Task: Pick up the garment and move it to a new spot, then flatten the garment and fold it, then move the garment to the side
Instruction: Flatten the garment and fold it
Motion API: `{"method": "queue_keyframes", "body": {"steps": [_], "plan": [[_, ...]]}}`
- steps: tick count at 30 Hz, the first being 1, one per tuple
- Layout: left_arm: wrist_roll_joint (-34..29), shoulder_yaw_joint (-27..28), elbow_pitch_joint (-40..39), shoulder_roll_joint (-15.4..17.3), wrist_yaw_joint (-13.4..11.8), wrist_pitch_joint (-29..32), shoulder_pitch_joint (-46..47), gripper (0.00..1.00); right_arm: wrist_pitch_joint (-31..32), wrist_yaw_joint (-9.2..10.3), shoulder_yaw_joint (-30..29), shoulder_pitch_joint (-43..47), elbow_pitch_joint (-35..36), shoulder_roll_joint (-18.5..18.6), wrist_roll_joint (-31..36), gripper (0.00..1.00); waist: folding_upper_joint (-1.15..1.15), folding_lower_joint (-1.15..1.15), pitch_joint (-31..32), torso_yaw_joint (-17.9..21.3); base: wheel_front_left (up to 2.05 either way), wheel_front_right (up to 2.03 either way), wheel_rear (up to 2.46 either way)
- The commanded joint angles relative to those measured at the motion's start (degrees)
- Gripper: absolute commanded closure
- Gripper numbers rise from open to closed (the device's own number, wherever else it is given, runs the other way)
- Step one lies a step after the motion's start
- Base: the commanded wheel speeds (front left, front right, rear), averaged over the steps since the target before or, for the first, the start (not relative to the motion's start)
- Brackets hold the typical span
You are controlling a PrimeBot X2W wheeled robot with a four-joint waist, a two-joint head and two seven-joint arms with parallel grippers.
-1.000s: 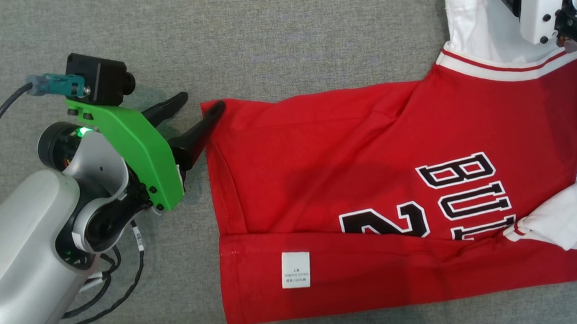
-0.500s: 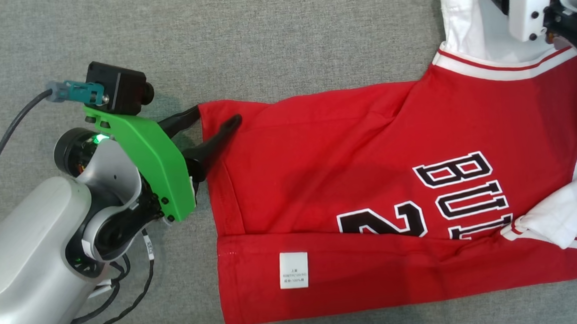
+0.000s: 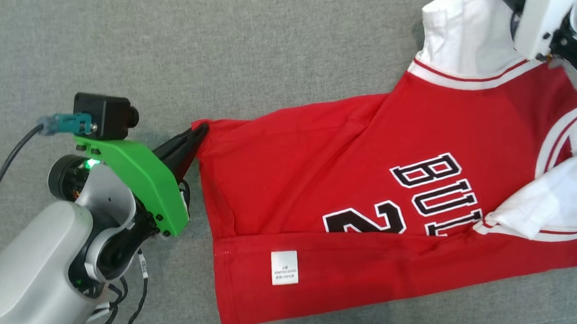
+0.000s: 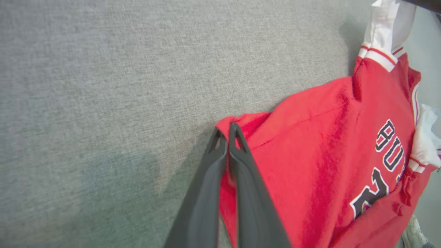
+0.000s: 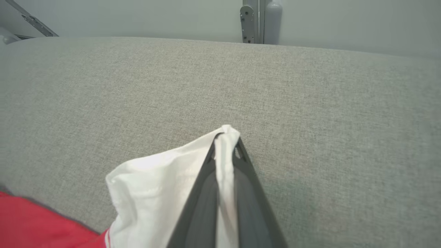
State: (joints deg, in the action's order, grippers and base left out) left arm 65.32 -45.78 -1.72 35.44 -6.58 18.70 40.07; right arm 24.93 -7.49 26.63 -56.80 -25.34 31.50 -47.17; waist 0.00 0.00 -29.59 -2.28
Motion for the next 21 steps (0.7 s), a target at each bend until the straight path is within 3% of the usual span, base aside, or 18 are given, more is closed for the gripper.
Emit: {"method": "queue_keyframes", "body": {"steps": [1,12,16,21], "plan": [[0.9,0.8,-0.8,0.6,-0.4,-1.2,-1.4,1.00,-1.4,0.00,-0.1,2.4,1.4,1.1,-1.8,1.00,0.00,0.00,4.1,1.7,0.00,0.00,0.00],[3.4,2.3,-10.0,4.4,-3.7,-6.4,-13.3,1.00,-8.8,0.00,-3.3,23.4,17.0,10.3,-10.4,1.00,0.00,0.00,13.3,5.3,0.00,0.00,0.00],[4.6,2.5,-13.9,6.7,-5.3,-8.5,-19.6,1.00,-9.8,0.00,-6.0,31.4,21.4,11.6,-10.8,1.00,0.00,0.00,14.6,6.9,0.00,0.00,0.00],[6.6,3.0,-16.3,8.1,-6.8,-11.8,-26.8,1.00,-10.7,-0.01,-9.9,39.8,24.1,10.1,-11.1,1.00,0.00,0.00,15.4,8.0,0.00,0.00,0.00]]}}
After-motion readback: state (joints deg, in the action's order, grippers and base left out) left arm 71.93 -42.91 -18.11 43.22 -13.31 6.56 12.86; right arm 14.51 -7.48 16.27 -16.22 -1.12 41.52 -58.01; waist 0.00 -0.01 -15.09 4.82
